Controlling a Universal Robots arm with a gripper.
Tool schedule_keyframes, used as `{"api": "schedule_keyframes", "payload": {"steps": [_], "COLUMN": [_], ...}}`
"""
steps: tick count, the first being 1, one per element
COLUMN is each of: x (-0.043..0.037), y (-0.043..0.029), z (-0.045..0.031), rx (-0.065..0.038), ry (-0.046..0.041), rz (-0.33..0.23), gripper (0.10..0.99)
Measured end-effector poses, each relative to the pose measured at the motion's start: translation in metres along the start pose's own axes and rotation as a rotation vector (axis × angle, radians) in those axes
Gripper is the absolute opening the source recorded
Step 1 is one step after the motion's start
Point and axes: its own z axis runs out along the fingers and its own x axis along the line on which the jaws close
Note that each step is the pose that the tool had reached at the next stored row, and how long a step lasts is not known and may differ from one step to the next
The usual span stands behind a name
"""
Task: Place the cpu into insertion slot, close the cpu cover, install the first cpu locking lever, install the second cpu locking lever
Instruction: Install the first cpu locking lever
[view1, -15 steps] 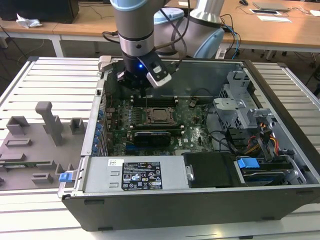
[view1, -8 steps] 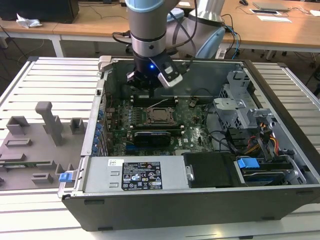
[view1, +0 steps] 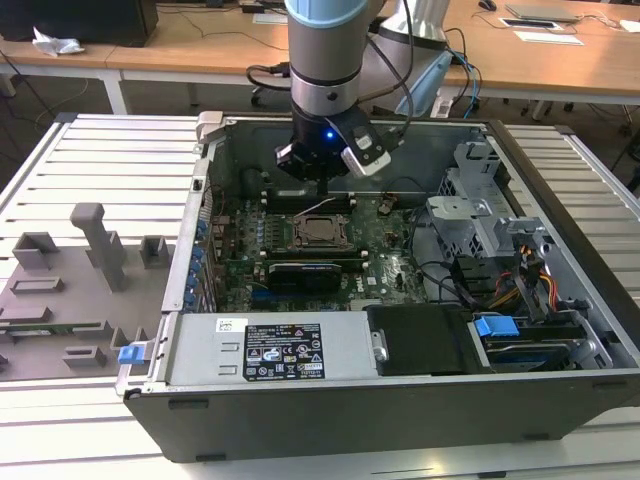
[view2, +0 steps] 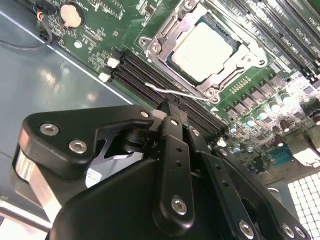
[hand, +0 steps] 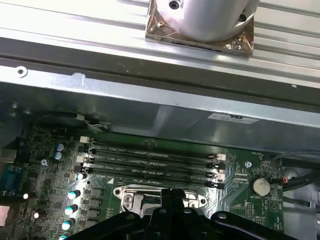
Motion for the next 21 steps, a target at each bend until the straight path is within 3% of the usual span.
{"api": "schedule_keyframes", "payload": {"steps": [4,10,16,21], "x": [0.0005,0.0018,0.0035,0.0043], "y": [-0.0017,-0.0047,-0.0057,-0.0047], "z": [0.0043,0.0169,0.0218,0.0256], "rx": [-0.025,-0.022,-0.019,-0.015], "ry": [-0.0035,-0.0128,-0.0395,-0.0466], "rz": [0.002,0.021,0.023,0.033], "gripper": [0.106,0.106,0.106,0.106]}}
